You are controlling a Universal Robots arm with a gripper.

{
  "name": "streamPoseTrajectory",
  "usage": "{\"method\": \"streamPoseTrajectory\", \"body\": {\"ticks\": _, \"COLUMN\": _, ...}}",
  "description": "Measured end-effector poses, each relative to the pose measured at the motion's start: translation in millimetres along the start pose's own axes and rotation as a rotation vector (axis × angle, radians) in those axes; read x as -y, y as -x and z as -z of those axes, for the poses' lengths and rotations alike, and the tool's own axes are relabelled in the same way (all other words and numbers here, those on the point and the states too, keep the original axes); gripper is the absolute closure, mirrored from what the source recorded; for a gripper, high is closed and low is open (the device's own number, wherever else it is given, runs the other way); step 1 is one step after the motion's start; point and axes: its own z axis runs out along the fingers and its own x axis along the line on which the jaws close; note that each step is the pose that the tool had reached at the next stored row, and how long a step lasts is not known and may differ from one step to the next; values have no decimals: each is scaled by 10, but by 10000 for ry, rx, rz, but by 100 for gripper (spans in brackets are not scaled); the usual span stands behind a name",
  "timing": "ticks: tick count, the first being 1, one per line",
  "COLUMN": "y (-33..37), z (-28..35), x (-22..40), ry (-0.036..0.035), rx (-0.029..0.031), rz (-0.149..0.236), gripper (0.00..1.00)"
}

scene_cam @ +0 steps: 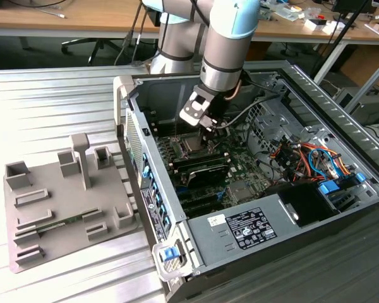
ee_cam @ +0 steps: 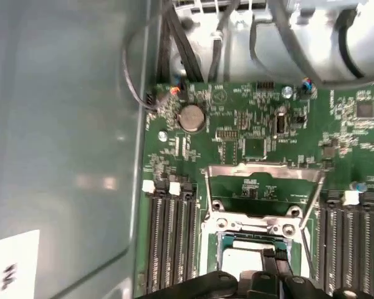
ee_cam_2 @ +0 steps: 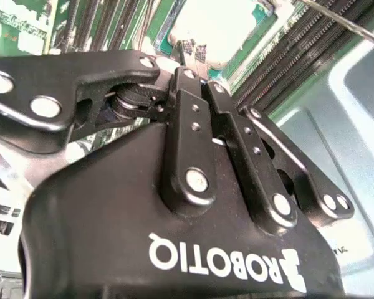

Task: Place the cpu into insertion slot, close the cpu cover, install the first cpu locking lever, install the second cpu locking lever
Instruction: 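Place the cpu into insertion slot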

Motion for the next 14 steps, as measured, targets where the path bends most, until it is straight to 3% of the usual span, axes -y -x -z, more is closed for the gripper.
{"method": "streamPoseTrajectory", "body": {"ticks": 1, "y": 4, "z": 96, "x": -7, "ry": -1, "rx": 1, "rz": 0, "gripper": 89}}
{"method": "streamPoseTrajectory", "body": {"ticks": 4, "y": 9, "z": 226, "x": -16, "ry": -1, "rx": 1, "rz": 1, "gripper": 89}}
{"method": "streamPoseTrajectory", "body": {"ticks": 14, "y": 9, "z": 236, "x": -16, "ry": -1, "rx": 1, "rz": 1, "gripper": 89}}
